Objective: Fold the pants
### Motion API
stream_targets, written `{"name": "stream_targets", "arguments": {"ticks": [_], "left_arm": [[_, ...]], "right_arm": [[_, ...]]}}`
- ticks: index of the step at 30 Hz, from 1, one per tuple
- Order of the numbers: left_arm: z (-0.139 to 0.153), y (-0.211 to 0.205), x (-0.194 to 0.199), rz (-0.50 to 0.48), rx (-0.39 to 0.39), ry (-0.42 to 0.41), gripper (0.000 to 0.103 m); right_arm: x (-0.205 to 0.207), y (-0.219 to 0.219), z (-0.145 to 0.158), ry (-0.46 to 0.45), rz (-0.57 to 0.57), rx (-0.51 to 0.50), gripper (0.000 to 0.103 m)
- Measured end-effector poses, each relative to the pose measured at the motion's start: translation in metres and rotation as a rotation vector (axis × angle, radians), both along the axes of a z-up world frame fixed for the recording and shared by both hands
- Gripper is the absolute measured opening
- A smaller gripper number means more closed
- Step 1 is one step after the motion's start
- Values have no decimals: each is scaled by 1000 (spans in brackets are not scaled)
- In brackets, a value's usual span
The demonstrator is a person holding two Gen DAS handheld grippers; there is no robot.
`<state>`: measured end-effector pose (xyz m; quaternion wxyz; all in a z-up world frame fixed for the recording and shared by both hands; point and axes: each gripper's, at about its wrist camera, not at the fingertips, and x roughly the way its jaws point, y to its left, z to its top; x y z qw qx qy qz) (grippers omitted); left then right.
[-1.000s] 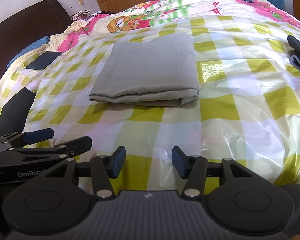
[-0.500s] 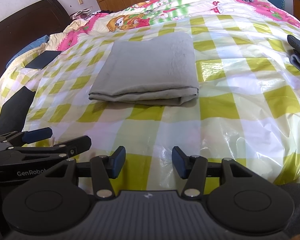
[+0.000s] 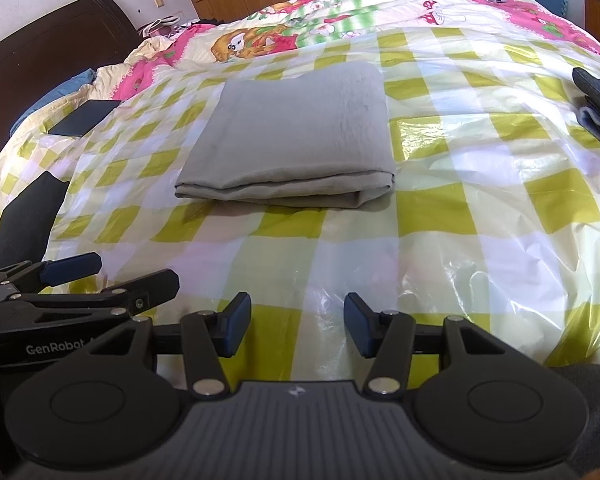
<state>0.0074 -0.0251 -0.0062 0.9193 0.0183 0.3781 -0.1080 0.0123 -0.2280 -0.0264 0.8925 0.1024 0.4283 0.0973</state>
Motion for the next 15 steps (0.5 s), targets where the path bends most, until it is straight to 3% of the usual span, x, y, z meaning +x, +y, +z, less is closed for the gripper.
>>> {"name": "stream_targets", "arguments": {"ticks": [15], "left_arm": [[-1, 0, 1, -1, -5, 7, 103]], "right_arm": [[0, 0, 0, 6, -2, -3, 53]]}}
